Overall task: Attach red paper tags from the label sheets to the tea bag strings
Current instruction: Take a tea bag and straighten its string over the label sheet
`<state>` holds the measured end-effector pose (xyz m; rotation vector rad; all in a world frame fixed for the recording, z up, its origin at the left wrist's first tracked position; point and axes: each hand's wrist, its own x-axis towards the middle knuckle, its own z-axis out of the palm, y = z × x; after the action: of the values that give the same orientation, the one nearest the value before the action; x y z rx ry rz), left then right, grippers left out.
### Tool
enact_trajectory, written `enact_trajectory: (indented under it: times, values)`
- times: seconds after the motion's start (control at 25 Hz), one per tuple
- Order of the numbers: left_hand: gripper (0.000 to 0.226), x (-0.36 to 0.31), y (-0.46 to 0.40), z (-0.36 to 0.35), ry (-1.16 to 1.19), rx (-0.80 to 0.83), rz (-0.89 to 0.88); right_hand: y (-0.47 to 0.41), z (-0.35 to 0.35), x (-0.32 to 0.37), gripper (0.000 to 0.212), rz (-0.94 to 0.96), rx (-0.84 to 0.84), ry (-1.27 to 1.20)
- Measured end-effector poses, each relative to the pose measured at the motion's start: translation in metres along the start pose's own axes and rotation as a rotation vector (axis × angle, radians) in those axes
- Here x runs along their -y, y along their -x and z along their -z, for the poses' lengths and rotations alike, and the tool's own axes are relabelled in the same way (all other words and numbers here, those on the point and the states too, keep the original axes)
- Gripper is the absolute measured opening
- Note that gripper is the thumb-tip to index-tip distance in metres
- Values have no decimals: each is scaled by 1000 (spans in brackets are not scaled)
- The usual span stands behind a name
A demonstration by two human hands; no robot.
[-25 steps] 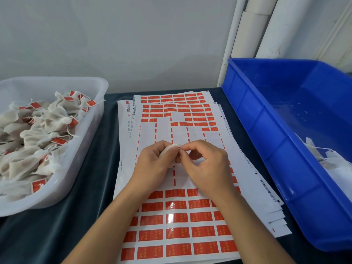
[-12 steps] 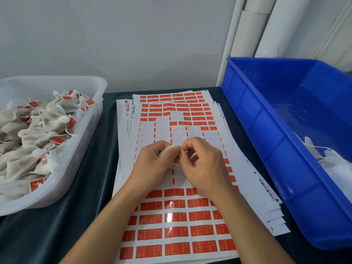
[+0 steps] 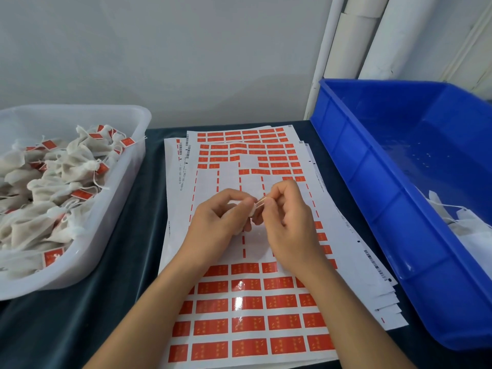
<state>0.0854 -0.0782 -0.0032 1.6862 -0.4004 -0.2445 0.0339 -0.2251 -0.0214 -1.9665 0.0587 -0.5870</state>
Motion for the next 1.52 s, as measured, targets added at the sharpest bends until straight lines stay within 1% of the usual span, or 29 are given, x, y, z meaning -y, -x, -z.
enact_trajectory:
  times: [0.08,0.2,0.32,0.44,0.56,0.68,0.8,0.84,0.92,0.96,1.0,1.04,1.08,1.12,1.24,1.28,1.44,1.52]
  values:
    - [24,-1,0,-1,18,-1,27,-1,2,0,9,-29,-32,32]
    - [25,-2,-1,-3,7,23,74,-2,6,1,12,-52,-75,148]
    - [25,-3,-2,-4,7,83,66,-2,7,3,12,-50,-142,257]
    - [28,-3,-1,-7,9,121,51,-2,9,3,14,-34,-191,261]
    - [27,1,-1,-6,-30,138,27,-6,11,2,10,-48,-155,202]
    - [20,4,0,-6,-132,147,-21,-10,13,1,6,-139,-176,25]
    - [17,7,0,-8,-141,127,-31,-14,19,-1,9,-285,-159,-182]
    - [17,7,0,-8,-129,110,-29,-16,22,-1,12,-364,-115,-317]
    - [18,8,-1,-6,-110,86,-30,-17,27,1,18,-499,-9,-733]
    - [18,8,-2,-6,-107,86,-33,-18,30,1,18,-533,18,-903]
    - [17,8,-2,-6,-110,92,-37,-19,32,-1,18,-543,34,-997]
    - [17,8,-2,-7,-119,97,-41,-18,34,-1,20,-534,52,-1025]
    - [18,8,-1,-8,-132,99,-44,-18,35,-1,24,-515,71,-997]
    - [18,8,-1,-8,-145,100,-47,-18,34,-1,27,-486,87,-904]
    - [21,9,-1,-8,-168,100,-59,-15,28,1,25,-370,117,-442]
    - [21,9,-2,-8,-171,102,-59,-14,27,2,24,-344,115,-354]
    - [20,11,-2,-7,-181,119,-71,-12,26,8,12,-307,55,-250]
    - [20,12,-2,-7,-192,118,-79,-12,25,9,20,-316,-4,-206]
